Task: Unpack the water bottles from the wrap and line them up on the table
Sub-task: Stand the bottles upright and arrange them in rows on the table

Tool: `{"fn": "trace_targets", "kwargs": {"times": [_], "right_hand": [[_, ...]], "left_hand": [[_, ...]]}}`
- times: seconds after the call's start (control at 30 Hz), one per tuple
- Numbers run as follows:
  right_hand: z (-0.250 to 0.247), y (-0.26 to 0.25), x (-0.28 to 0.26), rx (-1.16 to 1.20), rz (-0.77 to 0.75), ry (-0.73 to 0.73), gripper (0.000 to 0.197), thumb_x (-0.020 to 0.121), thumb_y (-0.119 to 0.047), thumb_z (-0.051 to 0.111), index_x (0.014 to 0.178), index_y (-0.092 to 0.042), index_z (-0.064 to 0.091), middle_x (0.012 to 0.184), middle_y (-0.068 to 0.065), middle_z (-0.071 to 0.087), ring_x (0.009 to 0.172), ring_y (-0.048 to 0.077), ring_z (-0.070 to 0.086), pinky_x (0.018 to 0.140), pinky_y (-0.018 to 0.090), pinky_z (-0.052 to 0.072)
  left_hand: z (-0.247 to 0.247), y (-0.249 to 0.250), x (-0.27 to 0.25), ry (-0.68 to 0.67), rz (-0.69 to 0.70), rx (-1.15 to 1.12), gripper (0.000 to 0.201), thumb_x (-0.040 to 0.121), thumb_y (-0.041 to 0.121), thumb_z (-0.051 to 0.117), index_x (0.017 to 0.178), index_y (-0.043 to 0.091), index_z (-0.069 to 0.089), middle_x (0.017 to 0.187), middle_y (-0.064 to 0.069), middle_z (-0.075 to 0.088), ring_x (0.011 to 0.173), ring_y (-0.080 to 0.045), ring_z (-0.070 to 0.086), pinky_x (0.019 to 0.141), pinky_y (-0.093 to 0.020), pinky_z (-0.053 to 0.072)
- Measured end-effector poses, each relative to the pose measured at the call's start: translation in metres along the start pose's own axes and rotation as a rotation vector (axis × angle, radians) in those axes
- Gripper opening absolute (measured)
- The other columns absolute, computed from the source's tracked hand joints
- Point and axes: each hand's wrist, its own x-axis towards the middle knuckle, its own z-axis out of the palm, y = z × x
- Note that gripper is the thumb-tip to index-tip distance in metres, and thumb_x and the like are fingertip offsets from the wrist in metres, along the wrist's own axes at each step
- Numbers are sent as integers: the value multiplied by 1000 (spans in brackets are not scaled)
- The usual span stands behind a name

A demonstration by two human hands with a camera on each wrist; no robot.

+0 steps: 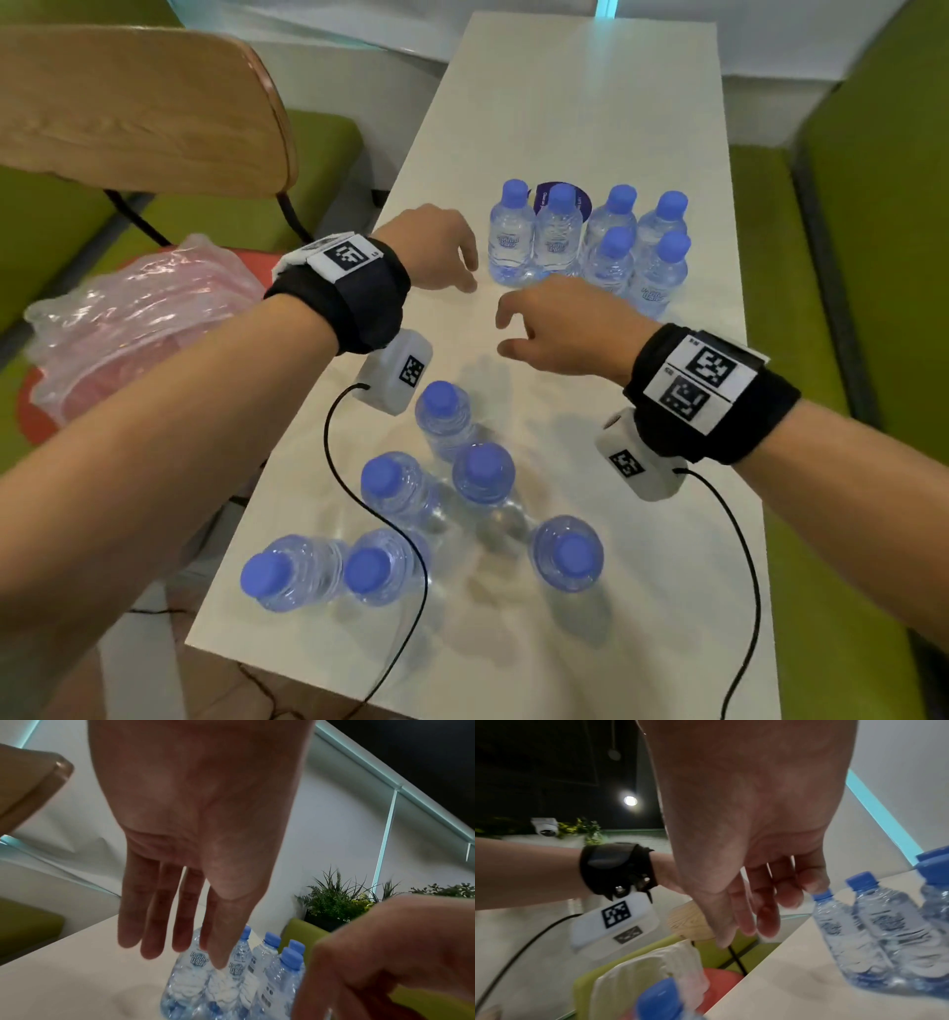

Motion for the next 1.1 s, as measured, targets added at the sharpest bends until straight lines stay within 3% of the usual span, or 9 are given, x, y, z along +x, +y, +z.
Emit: {"fn": "trace_targets", "kwargs": {"times": [0.13,0.23,0.3,0.47,0.57,0.67,0.93,1.03,1.1], "right_hand": [[10,-24,-22,-17,-116,-160,43,90,-51,58,126,-27,58,76,-11,45,87,17,47,73,28,34],[18,-36,-31,-31,-171,-248,51,85,-58,61,126,-28,58,71,-13,44,83,18,48,71,28,33],[23,-41,-37,-52,-188,-286,55,83,-61,63,126,-28,57,74,-9,48,81,20,51,69,29,35],[34,-50,-48,-75,-142,-302,48,80,-60,65,111,-24,65,87,0,59,84,24,59,70,33,46],[36,-49,-46,-55,-145,-283,40,81,-50,65,99,-15,68,84,4,65,80,27,62,64,32,47],[35,-46,-45,-61,-115,-227,34,79,-42,65,88,-9,65,67,2,53,68,27,54,51,26,35],[18,-1,-34,26,51,-82,28,74,-36,66,89,-13,70,80,7,68,78,29,62,61,32,51],[15,16,-30,21,110,-20,29,74,-33,64,89,-9,70,80,11,69,77,33,63,69,40,57],[13,26,-29,19,146,24,27,77,-32,63,93,-11,70,83,10,69,79,32,62,69,38,55]], "left_hand": [[17,-4,-37,-145,-47,19,28,83,36,73,106,20,72,98,-1,72,84,-19,67,76,-28,50],[32,-5,-58,-293,-66,-14,29,83,39,72,101,16,72,79,-2,72,68,-17,66,66,-26,54],[40,-6,-67,-331,-62,-51,32,83,43,71,100,16,72,74,3,70,63,-14,65,62,-24,54],[47,-3,-78,-353,-38,-82,44,67,54,81,96,24,69,85,2,74,61,-11,67,61,-21,50],[47,-1,-78,-404,-22,-49,39,63,40,87,92,24,67,78,-1,73,57,-11,65,60,-21,47],[47,2,-75,-378,-15,-48,29,66,26,83,90,19,68,71,-1,72,58,-13,64,59,-21,46],[41,21,-47,-253,0,-141,21,69,24,78,86,14,73,63,0,69,57,-14,65,54,-20,46],[41,31,-36,-219,13,-136,22,69,24,78,87,13,74,71,-5,73,65,-20,68,60,-22,50],[43,37,-28,-186,21,-126,23,69,27,79,88,16,74,80,-5,74,74,-22,69,64,-24,51]]}}
